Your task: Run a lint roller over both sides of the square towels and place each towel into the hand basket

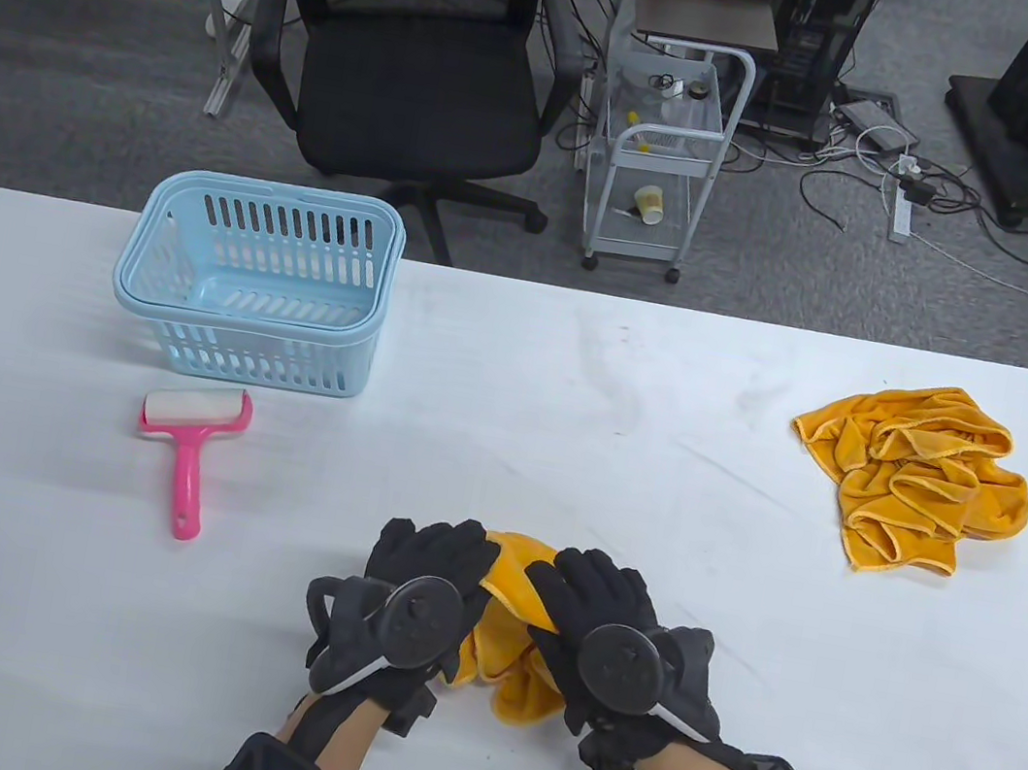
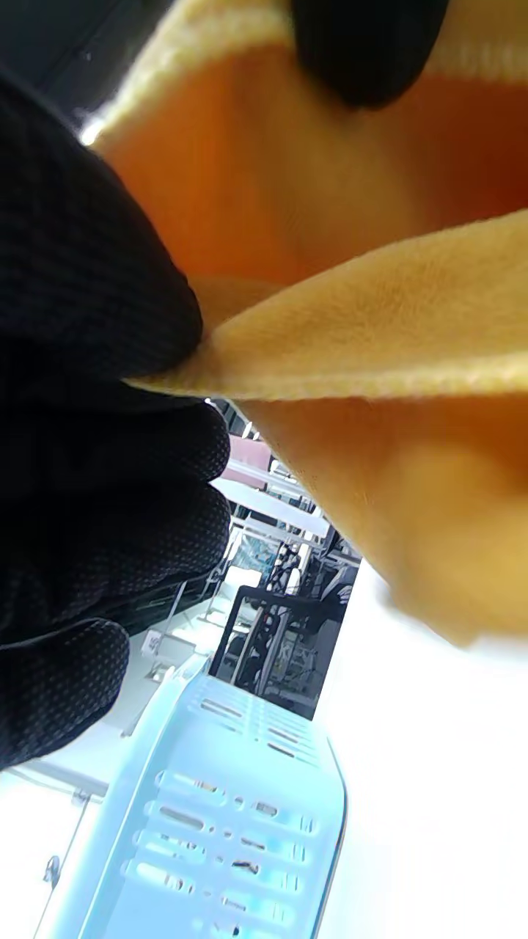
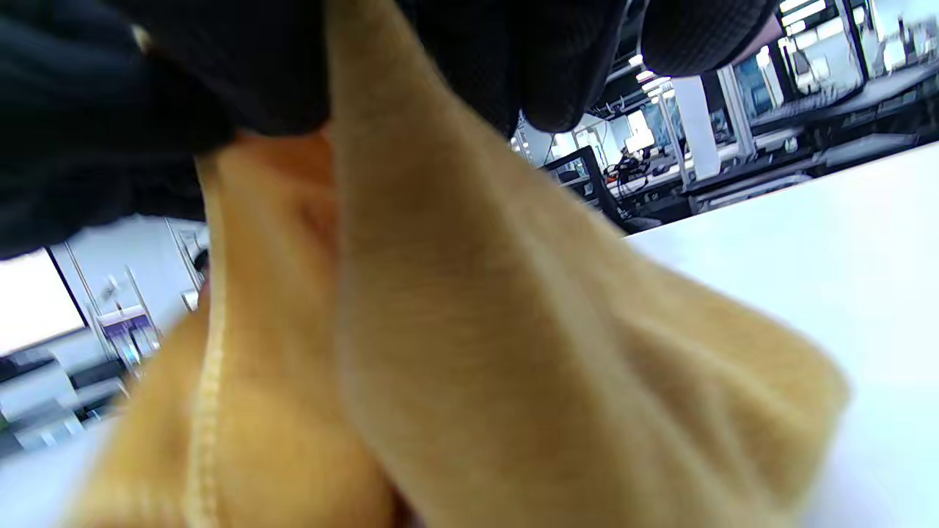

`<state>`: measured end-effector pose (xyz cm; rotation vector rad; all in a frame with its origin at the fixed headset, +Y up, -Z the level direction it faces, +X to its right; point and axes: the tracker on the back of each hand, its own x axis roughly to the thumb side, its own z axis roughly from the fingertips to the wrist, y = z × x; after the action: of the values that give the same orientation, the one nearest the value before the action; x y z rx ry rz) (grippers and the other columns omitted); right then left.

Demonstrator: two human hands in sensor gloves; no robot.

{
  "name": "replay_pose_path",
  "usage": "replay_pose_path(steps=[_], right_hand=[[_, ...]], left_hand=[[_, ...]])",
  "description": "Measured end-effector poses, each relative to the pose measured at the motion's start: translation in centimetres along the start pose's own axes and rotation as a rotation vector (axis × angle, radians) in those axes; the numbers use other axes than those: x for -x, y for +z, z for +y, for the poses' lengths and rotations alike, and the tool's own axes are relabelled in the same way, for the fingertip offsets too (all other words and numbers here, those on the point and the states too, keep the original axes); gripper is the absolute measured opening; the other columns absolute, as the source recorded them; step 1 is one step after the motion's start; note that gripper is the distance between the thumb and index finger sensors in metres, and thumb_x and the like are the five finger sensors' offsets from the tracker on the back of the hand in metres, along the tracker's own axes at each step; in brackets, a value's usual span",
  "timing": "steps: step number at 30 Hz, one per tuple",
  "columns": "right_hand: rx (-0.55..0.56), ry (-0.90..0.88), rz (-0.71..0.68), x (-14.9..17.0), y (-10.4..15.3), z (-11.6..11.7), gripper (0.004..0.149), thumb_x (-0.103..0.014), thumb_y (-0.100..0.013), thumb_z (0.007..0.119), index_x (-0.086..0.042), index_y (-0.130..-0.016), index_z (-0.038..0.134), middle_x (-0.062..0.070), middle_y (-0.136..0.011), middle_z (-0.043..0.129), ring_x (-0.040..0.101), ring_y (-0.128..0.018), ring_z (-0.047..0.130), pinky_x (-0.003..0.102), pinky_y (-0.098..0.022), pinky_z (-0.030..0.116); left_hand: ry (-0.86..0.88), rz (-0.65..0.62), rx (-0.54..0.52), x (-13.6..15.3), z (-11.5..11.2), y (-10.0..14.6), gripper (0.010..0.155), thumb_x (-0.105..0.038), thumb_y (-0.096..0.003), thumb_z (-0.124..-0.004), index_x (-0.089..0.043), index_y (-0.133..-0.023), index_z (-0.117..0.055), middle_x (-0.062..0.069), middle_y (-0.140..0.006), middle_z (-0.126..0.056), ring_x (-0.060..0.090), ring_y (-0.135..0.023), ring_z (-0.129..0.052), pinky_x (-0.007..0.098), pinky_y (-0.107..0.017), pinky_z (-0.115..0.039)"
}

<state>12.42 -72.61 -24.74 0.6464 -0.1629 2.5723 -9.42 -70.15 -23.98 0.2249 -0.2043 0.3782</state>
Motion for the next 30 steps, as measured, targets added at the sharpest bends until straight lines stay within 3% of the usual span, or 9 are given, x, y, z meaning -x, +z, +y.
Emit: replay_pose_path(steps=[4, 9, 11, 12, 16, 19, 22, 26, 30], right_hand=[[0.004, -0.270, -0.013, 0.4, -0.1, -1.2, 0.043, -0.045, -0.048, 0.084, -0.022, -0.085, 0.082, 0.013, -0.100, 0.074, 0.044, -0.098, 0.066, 0.069, -0.066, 0.058], [-0.051, -0.592, -0.075, 0.9, -0.2, -2.4, 0.043, -0.048, -0.049, 0.081, -0.016, -0.077, 0.087, 0.015, -0.102, 0.071, 0.045, -0.100, 0.061, 0.070, -0.067, 0.054], [-0.063, -0.634, -0.086, 0.8, -0.3, -2.8, 0.043, -0.048, -0.050, 0.080, -0.014, -0.076, 0.087, 0.015, -0.103, 0.069, 0.046, -0.100, 0.060, 0.070, -0.067, 0.054], [-0.062, -0.629, -0.091, 0.8, -0.3, -3.0, 0.043, -0.048, -0.051, 0.079, -0.014, -0.077, 0.087, 0.016, -0.103, 0.069, 0.047, -0.100, 0.059, 0.070, -0.067, 0.054], [-0.030, -0.636, -0.090, 1.1, -0.2, -3.5, 0.043, -0.046, -0.051, 0.080, -0.013, -0.077, 0.087, 0.016, -0.104, 0.068, 0.047, -0.101, 0.058, 0.070, -0.067, 0.053], [-0.019, -0.666, -0.095, 1.1, -0.1, -3.9, 0.043, -0.045, -0.051, 0.081, -0.010, -0.076, 0.087, 0.016, -0.104, 0.067, 0.047, -0.101, 0.057, 0.071, -0.068, 0.052], [0.013, -0.658, -0.101, 1.3, 0.0, -4.7, 0.043, -0.044, -0.051, 0.082, -0.010, -0.077, 0.086, 0.015, -0.105, 0.067, 0.046, -0.102, 0.057, 0.071, -0.068, 0.053], [0.062, -0.612, -0.039, 2.5, -0.1, -7.1, 0.043, -0.041, -0.051, 0.084, -0.009, -0.081, 0.085, 0.018, -0.104, 0.067, 0.049, -0.100, 0.057, 0.071, -0.066, 0.053], [0.043, -0.226, 0.078, 4.2, -0.5, -9.2, 0.043, -0.034, -0.051, 0.088, -0.014, -0.089, 0.080, 0.020, -0.097, 0.079, 0.050, -0.092, 0.073, 0.071, -0.063, 0.061]], left_hand=[[-0.026, 0.001, 0.016, 0.2, 0.0, -0.1, 0.036, -0.042, -0.0463, -0.089, -0.035, -0.080, -0.080, -0.005, -0.099, -0.085, 0.031, -0.090, -0.091, 0.066, -0.073, -0.060], [-0.022, -0.055, 0.107, -0.6, -1.7, -0.1, 0.034, -0.052, -0.0433, -0.089, -0.036, -0.073, -0.082, -0.004, -0.099, -0.086, 0.033, -0.090, -0.091, 0.067, -0.073, -0.059], [0.053, -0.103, 0.205, -1.0, -2.8, -0.3, 0.035, -0.052, -0.0441, -0.087, -0.037, -0.076, -0.083, -0.004, -0.101, -0.084, 0.032, -0.092, -0.089, 0.068, -0.073, -0.058], [0.094, -0.124, 0.259, -1.1, -3.3, -0.3, 0.041, -0.053, -0.0449, -0.085, -0.038, -0.083, -0.082, -0.003, -0.105, -0.081, 0.033, -0.094, -0.087, 0.068, -0.073, -0.057], [0.231, -0.122, 0.399, -1.1, -5.2, -0.6, 0.037, -0.051, -0.0454, -0.086, -0.037, -0.080, -0.084, -0.002, -0.104, -0.082, 0.034, -0.095, -0.086, 0.070, -0.073, -0.055], [0.213, -0.137, 0.442, -1.2, -5.6, -0.7, 0.038, -0.049, -0.0447, -0.088, -0.038, -0.080, -0.082, -0.003, -0.105, -0.080, 0.034, -0.097, -0.084, 0.071, -0.073, -0.054], [0.060, -0.131, 0.388, -1.3, -5.0, -0.6, 0.037, -0.048, -0.0452, -0.088, -0.038, -0.080, -0.082, -0.003, -0.106, -0.080, 0.034, -0.097, -0.084, 0.071, -0.073, -0.054], [0.029, -0.045, 0.174, 0.0, -1.8, -0.4, 0.036, -0.044, -0.0509, -0.081, -0.032, -0.084, -0.089, 0.001, -0.103, -0.086, 0.038, -0.092, -0.089, 0.070, -0.071, -0.056], [-0.155, -0.013, -0.084, 0.2, 3.1, 0.8, 0.038, -0.044, -0.0499, -0.083, -0.033, -0.086, -0.088, 0.000, -0.101, -0.088, 0.037, -0.090, -0.093, 0.069, -0.071, -0.060]])
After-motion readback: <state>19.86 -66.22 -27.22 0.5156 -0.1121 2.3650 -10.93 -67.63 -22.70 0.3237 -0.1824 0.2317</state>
